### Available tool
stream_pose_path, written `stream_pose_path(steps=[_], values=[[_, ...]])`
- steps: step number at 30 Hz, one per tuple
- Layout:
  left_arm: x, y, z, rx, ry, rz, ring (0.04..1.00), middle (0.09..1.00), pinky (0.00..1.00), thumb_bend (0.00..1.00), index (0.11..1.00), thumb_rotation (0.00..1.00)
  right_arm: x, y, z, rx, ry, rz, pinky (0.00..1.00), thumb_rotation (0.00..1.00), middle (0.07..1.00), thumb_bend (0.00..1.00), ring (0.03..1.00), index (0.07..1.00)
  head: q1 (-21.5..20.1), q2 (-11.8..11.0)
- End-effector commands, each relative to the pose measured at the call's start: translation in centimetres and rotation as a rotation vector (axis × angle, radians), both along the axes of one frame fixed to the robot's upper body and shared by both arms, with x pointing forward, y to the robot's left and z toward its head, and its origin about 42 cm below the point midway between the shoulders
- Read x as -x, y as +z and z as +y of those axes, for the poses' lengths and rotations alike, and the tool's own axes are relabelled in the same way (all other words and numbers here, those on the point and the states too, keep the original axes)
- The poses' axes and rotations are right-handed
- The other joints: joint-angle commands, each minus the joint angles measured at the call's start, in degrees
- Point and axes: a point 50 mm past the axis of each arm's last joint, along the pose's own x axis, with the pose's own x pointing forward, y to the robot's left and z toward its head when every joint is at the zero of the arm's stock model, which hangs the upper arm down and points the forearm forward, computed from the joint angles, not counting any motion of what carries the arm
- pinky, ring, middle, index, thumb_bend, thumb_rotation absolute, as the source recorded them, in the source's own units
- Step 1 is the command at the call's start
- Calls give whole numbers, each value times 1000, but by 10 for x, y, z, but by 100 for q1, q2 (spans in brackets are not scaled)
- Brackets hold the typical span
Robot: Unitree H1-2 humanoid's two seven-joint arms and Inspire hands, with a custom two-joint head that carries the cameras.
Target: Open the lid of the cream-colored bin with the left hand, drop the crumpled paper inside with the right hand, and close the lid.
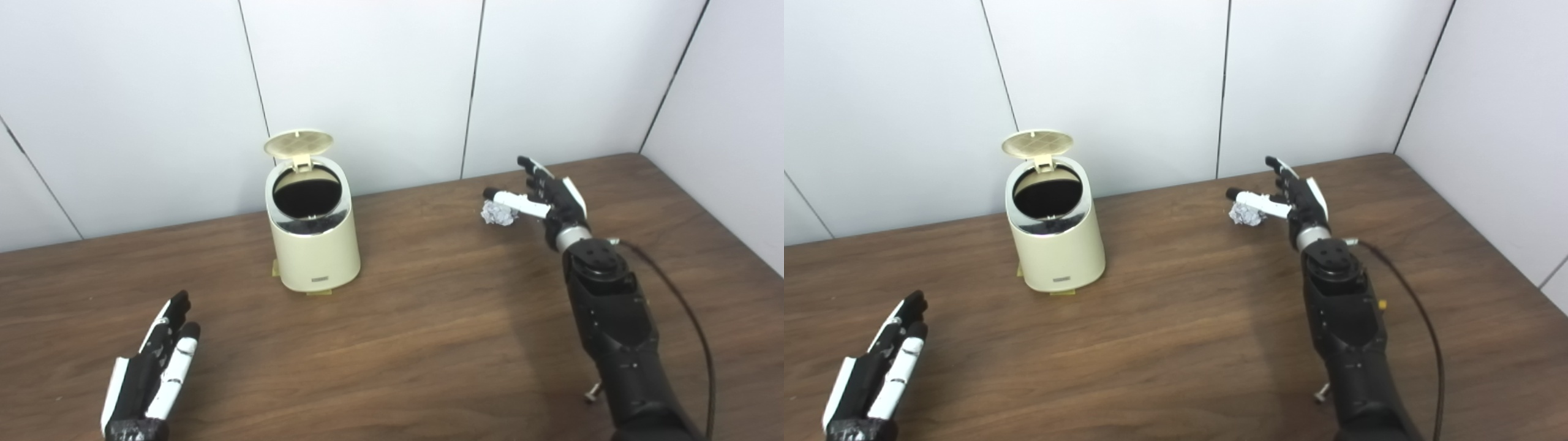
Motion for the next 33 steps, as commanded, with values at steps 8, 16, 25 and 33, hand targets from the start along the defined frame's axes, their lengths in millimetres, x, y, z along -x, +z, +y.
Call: stream_pose_path(steps=[8,16,25,33], values=[[-5,29,0,-19,-12,-109,1000,978,1000,476,983,686,-10,97,-7,-67,106,-262,1000,431,1000,834,1000,991,-108,6],[-6,31,0,-11,-14,-118,1000,984,1000,499,986,690,-11,89,-15,106,110,-179,1000,252,1000,990,1000,944,-143,100],[-6,31,-1,-10,-15,-120,1000,987,1000,501,982,687,-12,92,-15,203,151,-183,1000,260,1000,1000,1000,909,-147,89],[-7,30,-1,-11,-13,-119,1000,984,1000,497,981,691,-8,97,-13,370,137,-190,1000,234,1000,971,1000,873,-156,95]])
